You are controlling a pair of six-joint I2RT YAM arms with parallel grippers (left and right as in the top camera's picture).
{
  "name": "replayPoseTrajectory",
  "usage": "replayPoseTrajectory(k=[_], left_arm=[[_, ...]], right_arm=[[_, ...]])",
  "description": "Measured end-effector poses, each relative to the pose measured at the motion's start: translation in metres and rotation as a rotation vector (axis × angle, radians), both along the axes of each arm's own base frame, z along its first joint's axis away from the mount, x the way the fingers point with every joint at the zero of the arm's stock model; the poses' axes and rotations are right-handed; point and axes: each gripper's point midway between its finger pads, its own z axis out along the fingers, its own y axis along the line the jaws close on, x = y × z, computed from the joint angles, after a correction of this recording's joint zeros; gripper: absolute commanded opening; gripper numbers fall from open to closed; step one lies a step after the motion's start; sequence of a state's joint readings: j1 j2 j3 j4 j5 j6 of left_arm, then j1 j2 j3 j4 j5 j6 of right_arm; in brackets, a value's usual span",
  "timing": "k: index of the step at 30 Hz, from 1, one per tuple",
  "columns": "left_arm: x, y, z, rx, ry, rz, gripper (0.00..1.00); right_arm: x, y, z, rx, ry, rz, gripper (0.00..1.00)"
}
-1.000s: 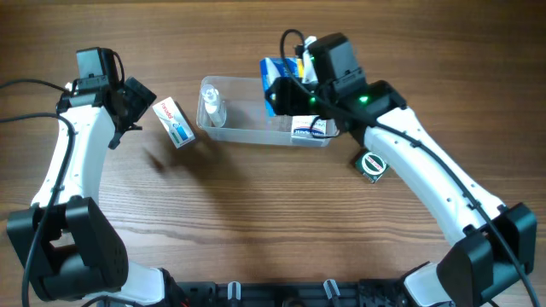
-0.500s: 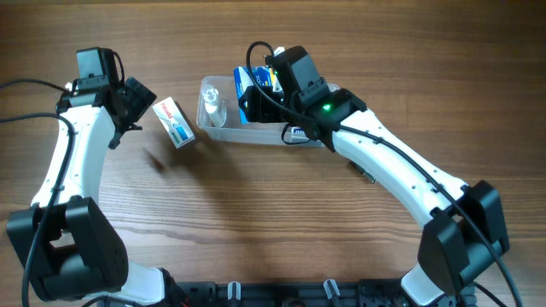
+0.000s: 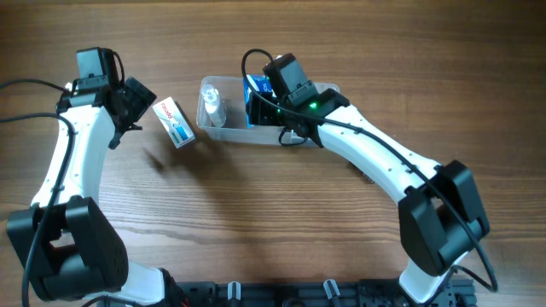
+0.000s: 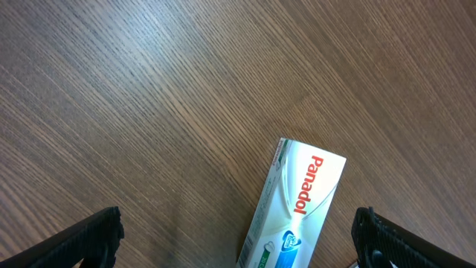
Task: Pack container
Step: 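Carry the VapoDrops box with the right gripper into the container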
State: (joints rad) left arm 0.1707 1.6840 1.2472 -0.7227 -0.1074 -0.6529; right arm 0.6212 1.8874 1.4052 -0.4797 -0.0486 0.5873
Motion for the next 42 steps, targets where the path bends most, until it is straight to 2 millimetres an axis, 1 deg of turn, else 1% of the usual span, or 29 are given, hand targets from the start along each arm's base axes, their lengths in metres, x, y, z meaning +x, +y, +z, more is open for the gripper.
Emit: replayPoseTrajectory(k=[4, 9, 11, 16, 20, 25, 27, 31, 40, 42], left_arm=[[0.000, 0.000, 0.000, 0.000, 0.000, 0.000, 1.00], [0.000, 0.000, 0.000, 0.000, 0.000, 0.000, 1.00], [0.000, 0.000, 0.000, 0.000, 0.000, 0.000, 1.00], [0.000, 0.000, 0.000, 0.000, 0.000, 0.000, 1.00], [0.000, 0.000, 0.000, 0.000, 0.000, 0.000, 1.00], [0.000, 0.000, 0.000, 0.000, 0.000, 0.000, 1.00], [0.000, 0.000, 0.000, 0.000, 0.000, 0.000, 1.00], [0.000, 0.000, 0.000, 0.000, 0.000, 0.000, 1.00], [0.000, 0.000, 0.000, 0.000, 0.000, 0.000, 1.00], [0.000, 0.000, 0.000, 0.000, 0.000, 0.000, 1.00]], right_arm=[[-0.003, -0.008, -0.010, -0.038, 0.027, -0.028, 0.65], [-0.005, -0.011, -0.013, -0.053, 0.041, -0.034, 0.65], [-0.005, -0.011, -0.013, -0.054, 0.042, -0.034, 0.72], [-0.005, -0.011, -0.013, -0.054, 0.041, -0.035, 0.79], [-0.005, -0.011, -0.013, -0.054, 0.041, -0.035, 0.81], [-0.005, -0.011, -0.013, -0.054, 0.041, -0.035, 0.87], [-0.006, -0.012, -0.013, -0.056, 0.044, -0.034, 0.91], [-0.006, -0.012, -0.013, -0.056, 0.045, -0.034, 0.93], [-0.006, -0.012, -0.013, -0.057, 0.046, -0.034, 0.92], [-0.008, -0.016, -0.011, -0.060, 0.051, -0.038, 0.92]])
